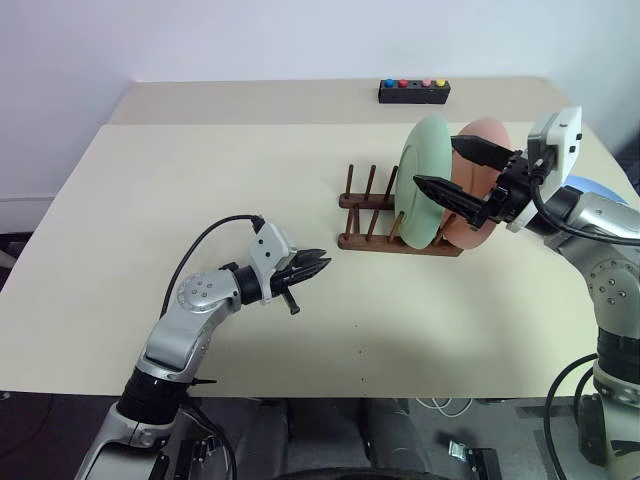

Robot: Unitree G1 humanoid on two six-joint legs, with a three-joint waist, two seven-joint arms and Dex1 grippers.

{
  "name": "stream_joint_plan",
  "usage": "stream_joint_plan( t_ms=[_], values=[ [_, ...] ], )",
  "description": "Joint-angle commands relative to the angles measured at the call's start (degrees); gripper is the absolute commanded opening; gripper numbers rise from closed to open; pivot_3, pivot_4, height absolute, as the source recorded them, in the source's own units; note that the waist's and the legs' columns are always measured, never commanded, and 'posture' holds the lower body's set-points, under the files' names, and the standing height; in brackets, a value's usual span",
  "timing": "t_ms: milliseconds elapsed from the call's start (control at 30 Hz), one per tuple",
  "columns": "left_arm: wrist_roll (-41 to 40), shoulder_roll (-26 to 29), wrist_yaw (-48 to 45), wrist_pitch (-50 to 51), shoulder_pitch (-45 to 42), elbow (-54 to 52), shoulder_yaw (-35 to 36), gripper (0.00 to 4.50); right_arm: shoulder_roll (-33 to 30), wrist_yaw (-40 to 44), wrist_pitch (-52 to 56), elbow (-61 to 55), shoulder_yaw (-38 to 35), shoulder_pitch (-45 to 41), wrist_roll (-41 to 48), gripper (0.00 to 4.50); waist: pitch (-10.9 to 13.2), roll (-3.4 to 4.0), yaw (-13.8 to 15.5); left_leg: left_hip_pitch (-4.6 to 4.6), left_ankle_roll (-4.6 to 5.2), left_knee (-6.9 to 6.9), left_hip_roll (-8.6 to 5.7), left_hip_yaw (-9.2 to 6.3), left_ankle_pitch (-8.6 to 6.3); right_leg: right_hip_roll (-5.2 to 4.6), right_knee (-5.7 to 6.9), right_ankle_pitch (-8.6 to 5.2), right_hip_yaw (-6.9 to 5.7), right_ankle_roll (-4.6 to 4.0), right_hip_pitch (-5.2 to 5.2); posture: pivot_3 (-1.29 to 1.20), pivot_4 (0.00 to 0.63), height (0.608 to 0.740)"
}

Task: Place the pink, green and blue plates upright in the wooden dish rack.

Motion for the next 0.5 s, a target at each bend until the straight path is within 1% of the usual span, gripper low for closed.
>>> stream_joint_plan(
  t_ms=[33, 400, 500],
  values=[
    [0.12, -0.11, 0.06, -0.23, -0.49, -1.13, 0.03, 0.60, -1.58, 0.37, -1.41, -0.87, -0.83, -0.77, -1.27, 4.46, 0.00, 0.00, 0.00, 0.00, 0.00, 0.00, 0.00, 0.00, 0.00, 0.00, 0.00, 0.00, 0.00, 0.00, 0.00, 0.00, 0.150, 0.734],
    [0.48, -0.30, 0.00, -0.45, -0.62, -0.90, -0.21, 0.60, -4.03, 2.08, -2.50, -1.97, -2.06, 0.01, -2.79, 4.46, 0.01, -0.01, 0.03, 0.00, 0.00, 0.00, 0.00, 0.00, 0.00, 0.00, -0.01, 0.00, 0.00, 0.00, 0.00, 0.00, 0.150, 0.734],
    [0.46, -0.37, 0.00, -0.49, -0.56, -0.96, -0.13, 0.60, -5.75, 2.71, -4.09, -1.94, -3.93, -0.01, -3.61, 4.46, 0.01, -0.01, 0.05, 0.00, 0.00, 0.00, 0.00, 0.01, 0.00, -0.01, -0.01, 0.00, 0.00, 0.00, 0.00, 0.00, 0.150, 0.734]
  ],
)
